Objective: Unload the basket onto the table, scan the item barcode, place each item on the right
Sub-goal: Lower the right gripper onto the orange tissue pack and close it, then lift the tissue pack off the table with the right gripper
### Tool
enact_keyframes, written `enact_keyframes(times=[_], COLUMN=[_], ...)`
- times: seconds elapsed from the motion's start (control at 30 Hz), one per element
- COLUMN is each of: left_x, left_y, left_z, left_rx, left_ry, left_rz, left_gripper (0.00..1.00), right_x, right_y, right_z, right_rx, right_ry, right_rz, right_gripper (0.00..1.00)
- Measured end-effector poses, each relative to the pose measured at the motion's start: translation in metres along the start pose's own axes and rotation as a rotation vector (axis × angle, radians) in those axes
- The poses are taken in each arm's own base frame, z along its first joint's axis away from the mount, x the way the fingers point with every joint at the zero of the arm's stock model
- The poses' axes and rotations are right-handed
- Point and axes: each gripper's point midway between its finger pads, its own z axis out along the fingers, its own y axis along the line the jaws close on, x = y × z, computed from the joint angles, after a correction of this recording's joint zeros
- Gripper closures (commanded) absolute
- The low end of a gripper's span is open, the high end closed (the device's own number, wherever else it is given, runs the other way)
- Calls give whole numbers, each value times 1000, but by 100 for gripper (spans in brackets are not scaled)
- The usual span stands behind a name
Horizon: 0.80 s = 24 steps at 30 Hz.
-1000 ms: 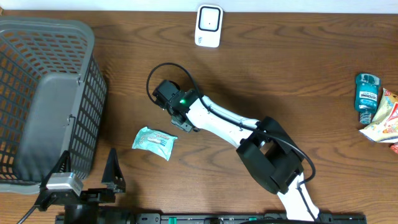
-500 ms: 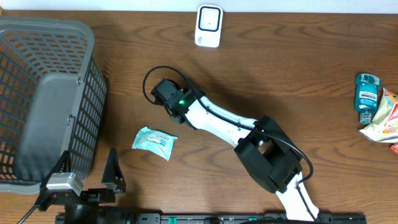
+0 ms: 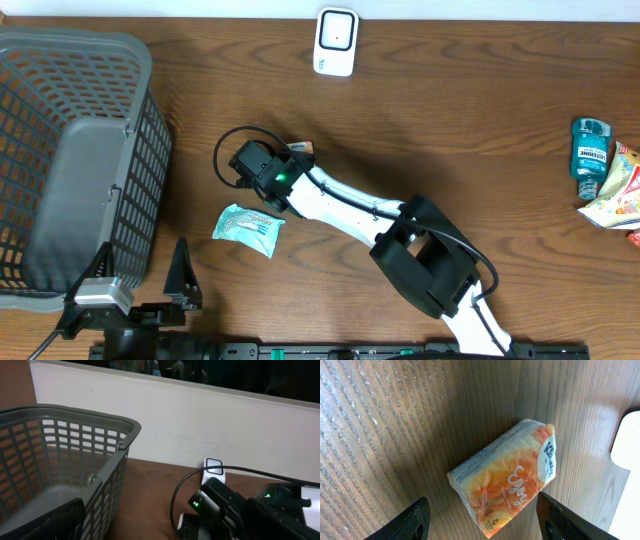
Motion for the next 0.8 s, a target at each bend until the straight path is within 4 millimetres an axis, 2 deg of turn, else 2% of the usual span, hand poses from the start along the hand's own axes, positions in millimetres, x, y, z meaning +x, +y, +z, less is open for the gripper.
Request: enact_keyframes(times=[0.1, 0.23, 0.37, 0.47, 0.63, 0.8], left_x=[0, 0, 0, 0, 0, 0], left_y=[0, 0, 0, 0, 0, 0], left_z=[0, 0, 0, 0, 0, 0], left_rx=[0, 0, 0, 0, 0, 0], left_ry=[0, 0, 0, 1, 0, 0], left_rz=[0, 0, 0, 0, 0, 0], left_gripper=[2, 2, 2, 2, 2, 2], right_x=[-3, -5, -5, 1, 4, 15], right_y=[2, 6, 8, 10, 13, 20], right_z=[1, 8, 12, 18, 14, 5], right_rx=[-11, -13, -23, -29, -59, -131], right_ry=[-16, -14, -14, 20, 44, 100], right_rz=[-18, -48, -61, -63, 20, 204], right_gripper=[37, 44, 68, 99, 99, 99])
